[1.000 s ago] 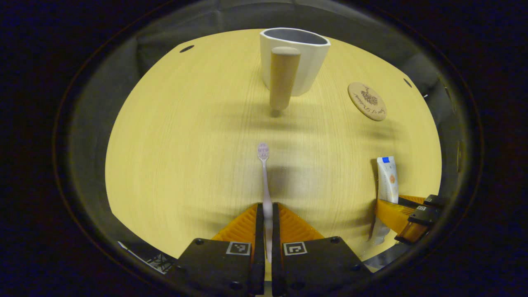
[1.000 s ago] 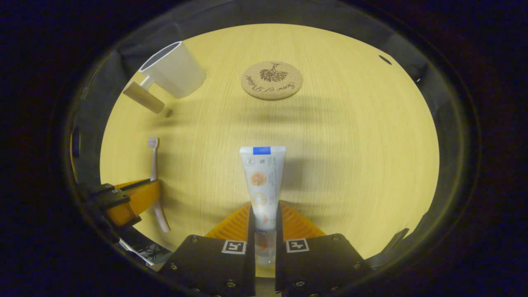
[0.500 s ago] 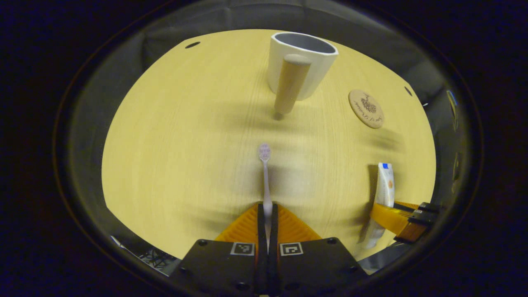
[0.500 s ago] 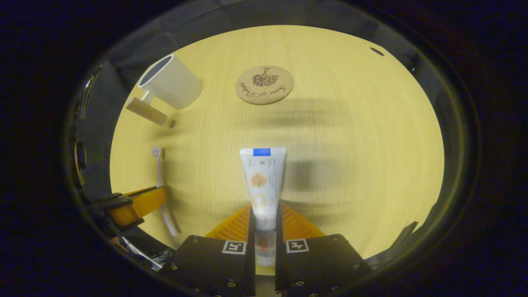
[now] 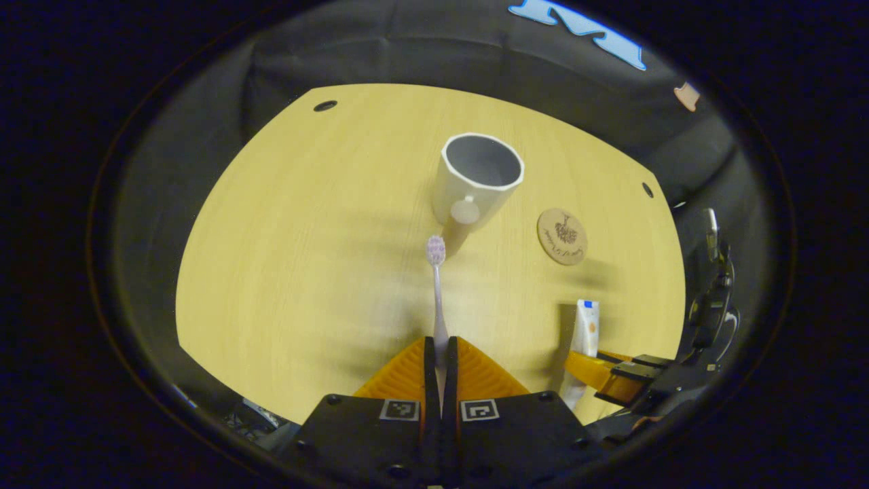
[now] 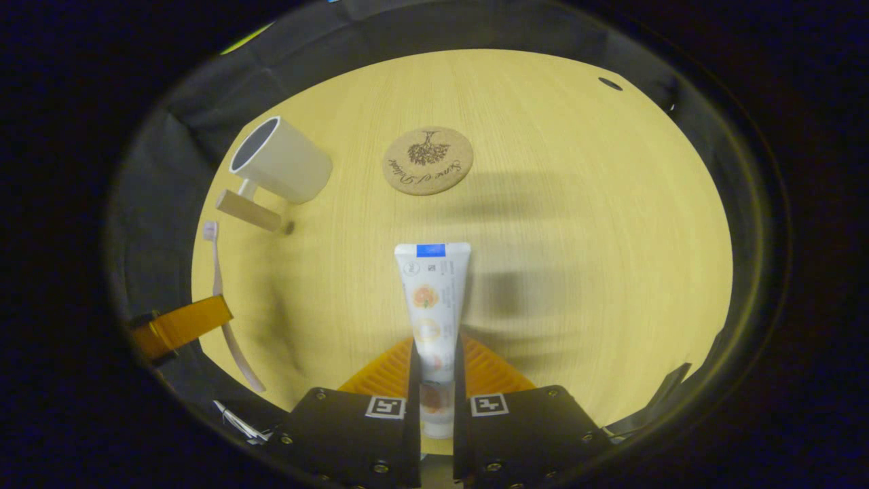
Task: Put the toothbrush and toothpaste on the desktop into the cup, then pick up the cup and place it on the coaster on the desktop.
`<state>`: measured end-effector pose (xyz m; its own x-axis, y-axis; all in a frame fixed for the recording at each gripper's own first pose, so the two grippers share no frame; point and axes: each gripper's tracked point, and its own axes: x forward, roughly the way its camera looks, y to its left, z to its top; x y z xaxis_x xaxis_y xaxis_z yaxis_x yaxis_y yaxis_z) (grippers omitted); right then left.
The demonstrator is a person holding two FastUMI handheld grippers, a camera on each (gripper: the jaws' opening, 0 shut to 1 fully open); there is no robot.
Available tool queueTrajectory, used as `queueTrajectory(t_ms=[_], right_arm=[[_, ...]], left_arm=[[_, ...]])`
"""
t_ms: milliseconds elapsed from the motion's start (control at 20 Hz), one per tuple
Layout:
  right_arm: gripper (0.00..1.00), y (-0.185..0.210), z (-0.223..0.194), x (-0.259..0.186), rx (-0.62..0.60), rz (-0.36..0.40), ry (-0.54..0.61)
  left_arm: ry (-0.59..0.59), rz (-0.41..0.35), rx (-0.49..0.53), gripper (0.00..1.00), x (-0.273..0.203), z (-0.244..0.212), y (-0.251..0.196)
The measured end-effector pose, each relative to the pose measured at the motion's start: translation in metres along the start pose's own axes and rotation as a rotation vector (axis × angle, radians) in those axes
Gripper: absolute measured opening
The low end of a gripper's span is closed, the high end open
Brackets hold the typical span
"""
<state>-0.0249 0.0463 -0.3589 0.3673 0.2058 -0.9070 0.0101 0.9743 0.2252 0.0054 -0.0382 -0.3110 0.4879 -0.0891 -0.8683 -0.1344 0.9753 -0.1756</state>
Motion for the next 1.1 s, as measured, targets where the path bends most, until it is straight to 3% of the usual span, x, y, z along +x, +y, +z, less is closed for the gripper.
queueTrajectory(t_ms=[350,450,500,600,1100], right_arm=[[0.2,0.001,0.003,-0.001,0.019,0.011,-0.008],[0.2,0.001,0.004,-0.001,0.026,0.011,-0.009],[0.21,0.0,0.005,-0.001,0.03,0.011,-0.01],[0.21,0.0,0.006,-0.002,0.036,0.01,-0.011],[0.2,-0.018,0.017,-0.014,0.123,-0.001,-0.039]], left_arm=[[-0.106,-0.035,0.012,0.08,-0.031,0.062,-0.009],[-0.145,-0.036,0.023,0.13,-0.036,0.087,-0.009],[-0.163,-0.037,0.028,0.08,-0.037,0.099,-0.01],[-0.192,-0.042,0.038,0.08,-0.038,0.123,-0.013],[-0.285,-0.03,0.144,0.08,0.0,0.201,-0.004]])
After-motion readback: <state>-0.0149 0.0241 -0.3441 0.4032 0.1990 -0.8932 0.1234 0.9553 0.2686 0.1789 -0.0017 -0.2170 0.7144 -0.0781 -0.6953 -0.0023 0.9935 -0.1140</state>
